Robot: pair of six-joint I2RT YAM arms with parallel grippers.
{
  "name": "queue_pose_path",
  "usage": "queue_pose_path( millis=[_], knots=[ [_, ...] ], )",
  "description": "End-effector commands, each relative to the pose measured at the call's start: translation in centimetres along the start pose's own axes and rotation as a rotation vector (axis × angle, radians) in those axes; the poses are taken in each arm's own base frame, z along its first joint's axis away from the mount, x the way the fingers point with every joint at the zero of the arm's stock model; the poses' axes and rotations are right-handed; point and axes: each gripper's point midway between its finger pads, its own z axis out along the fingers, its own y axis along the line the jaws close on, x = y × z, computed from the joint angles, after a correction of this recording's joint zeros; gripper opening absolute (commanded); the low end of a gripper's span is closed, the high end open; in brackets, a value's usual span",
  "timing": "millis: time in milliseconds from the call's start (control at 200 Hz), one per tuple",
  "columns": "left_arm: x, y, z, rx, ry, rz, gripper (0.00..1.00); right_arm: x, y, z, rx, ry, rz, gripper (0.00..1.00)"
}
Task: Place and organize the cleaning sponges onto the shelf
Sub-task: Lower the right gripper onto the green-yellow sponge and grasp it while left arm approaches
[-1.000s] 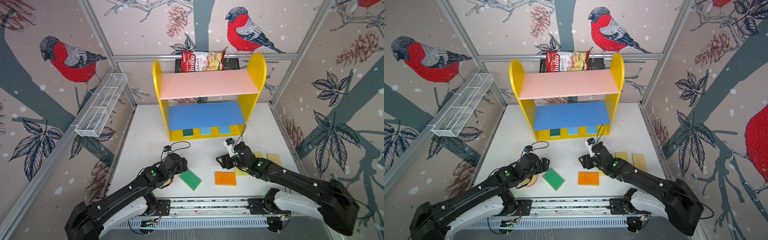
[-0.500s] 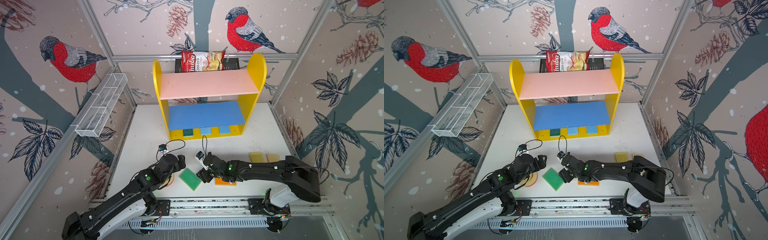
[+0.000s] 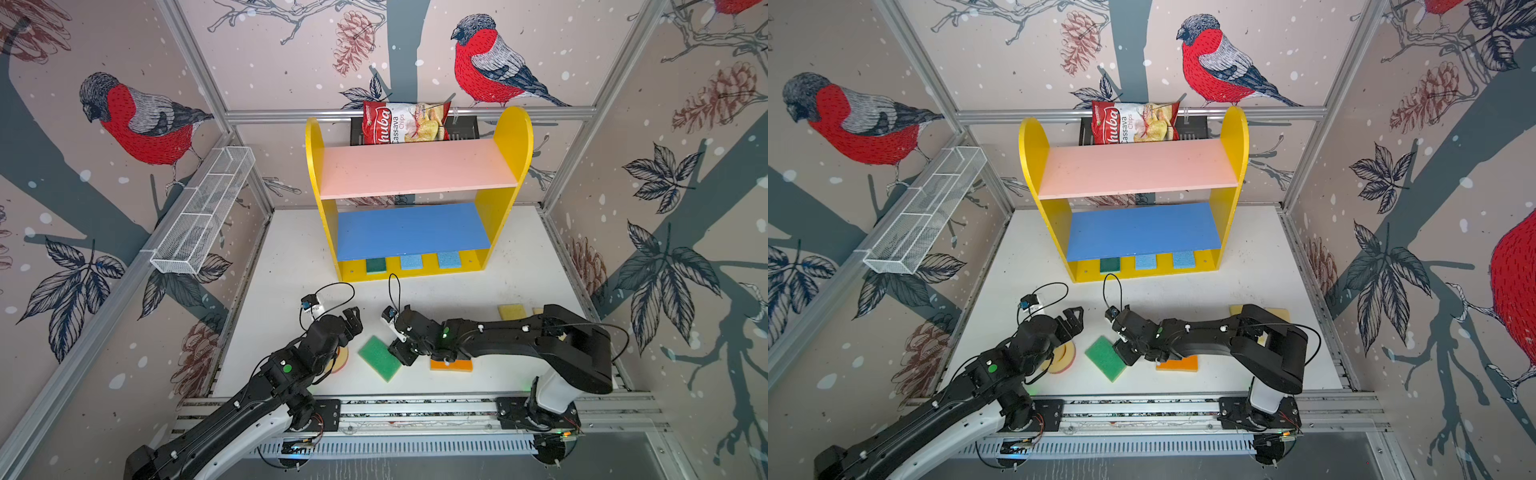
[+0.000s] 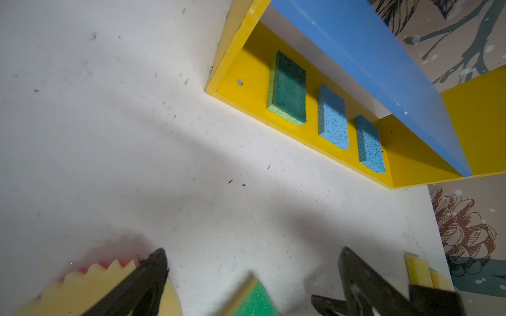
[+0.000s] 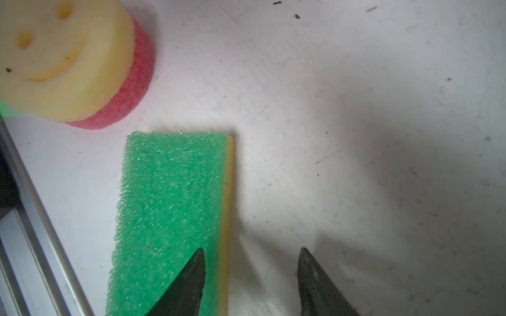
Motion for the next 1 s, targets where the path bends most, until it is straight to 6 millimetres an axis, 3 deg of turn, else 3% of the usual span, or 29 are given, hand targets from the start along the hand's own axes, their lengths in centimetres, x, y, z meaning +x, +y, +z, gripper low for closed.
queue_pose_path(
  millis=[0, 250, 490, 585, 815, 991],
  knots=[
    [-0.2, -0.4, 0.2, 0.014, 0.002, -0.015, 0.96, -1.0, 0.7, 0.2, -0.05, -0.018, 0.001, 0.59],
    [-1.0, -0.9, 1.5, 0.011, -0.028, -0.027, 0.97, -1.6, 1.8, 0.8, -0.078, 0.026, -0.071, 0.64],
    [-1.4, -2.4, 2.6, -0.017, 0.018, 0.062, 0.97, -0.1, 2.9, 2.1, -0.111, 0.061, -0.056, 0.53],
    [-2.0, -3.1, 2.6, -0.028, 0.021, 0.1, 0.97, -0.2, 3.3, 2.1, -0.126, 0.068, -0.06, 0.45],
    [-2.3, -2.7, 2.5, -0.034, -0.001, 0.09, 0.97, -0.1, 3.7, 3.2, -0.148, 0.111, -0.078, 0.1],
    [-2.3, -1.7, 2.5, -0.042, 0.0, 0.066, 0.97, -1.6, 2.4, 3.0, -0.16, 0.057, -0.03, 0.01]
  ],
)
